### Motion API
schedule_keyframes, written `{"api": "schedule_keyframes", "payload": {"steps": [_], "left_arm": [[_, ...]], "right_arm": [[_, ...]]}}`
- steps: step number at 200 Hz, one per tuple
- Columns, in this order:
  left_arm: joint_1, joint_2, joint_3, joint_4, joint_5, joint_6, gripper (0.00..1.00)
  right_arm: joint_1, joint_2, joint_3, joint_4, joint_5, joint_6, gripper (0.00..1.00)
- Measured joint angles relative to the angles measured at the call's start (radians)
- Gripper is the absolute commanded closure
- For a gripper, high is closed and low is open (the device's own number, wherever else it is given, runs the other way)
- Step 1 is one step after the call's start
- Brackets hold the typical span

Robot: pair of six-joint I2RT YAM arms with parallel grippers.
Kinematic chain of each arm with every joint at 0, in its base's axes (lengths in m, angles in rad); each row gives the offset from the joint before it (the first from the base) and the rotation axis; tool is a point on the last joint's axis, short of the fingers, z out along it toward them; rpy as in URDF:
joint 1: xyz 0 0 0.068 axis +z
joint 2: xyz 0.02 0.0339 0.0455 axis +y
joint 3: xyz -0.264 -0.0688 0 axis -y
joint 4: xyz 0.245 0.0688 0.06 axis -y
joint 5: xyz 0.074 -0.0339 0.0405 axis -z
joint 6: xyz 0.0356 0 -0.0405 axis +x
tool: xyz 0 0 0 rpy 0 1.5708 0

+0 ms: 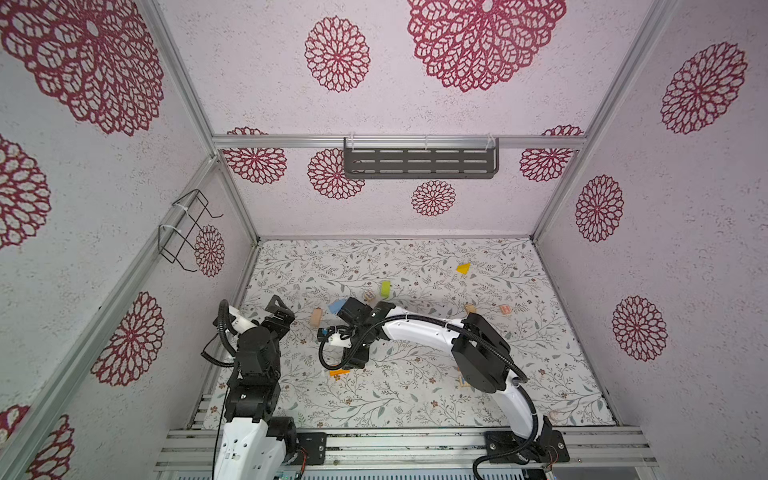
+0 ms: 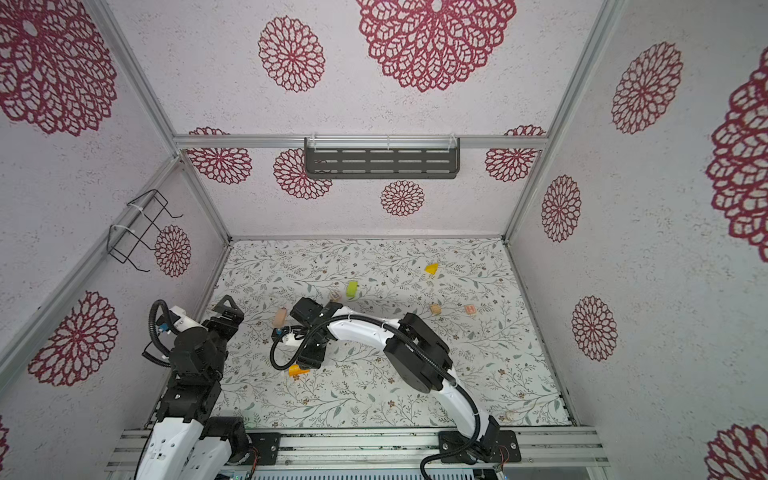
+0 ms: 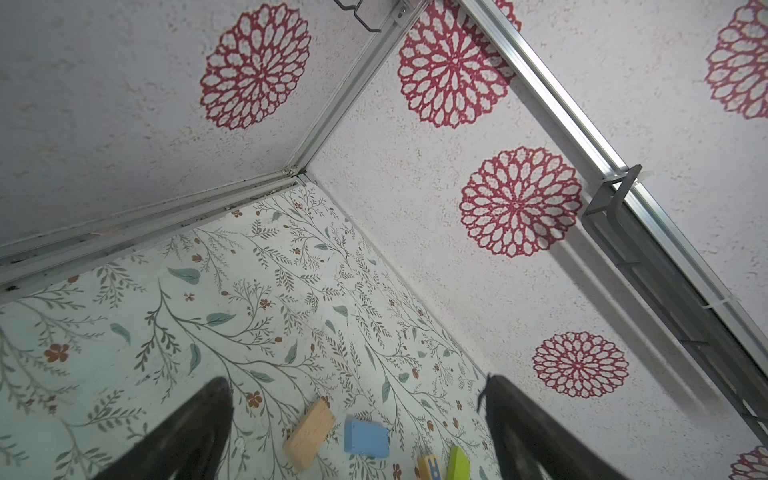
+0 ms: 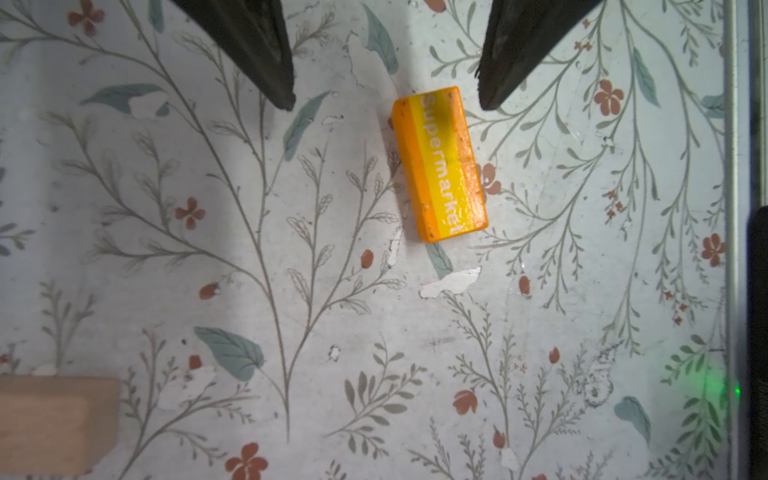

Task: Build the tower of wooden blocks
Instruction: 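Reach the right gripper over the orange Supermarket block while the left arm rises, then close the right gripper on the orange Supermarket block and lift it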

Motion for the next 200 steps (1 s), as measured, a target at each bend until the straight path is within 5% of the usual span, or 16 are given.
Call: {"api": "schedule_keyframes", "payload": {"steps": [200], "left_arm": [[0.000, 0.055, -0.005, 0.008, 0.016, -0.006, 0.03]], "right_arm": [[0.051, 0.050, -0.006, 0.051, 0.030, 0.010, 0.57]]}}
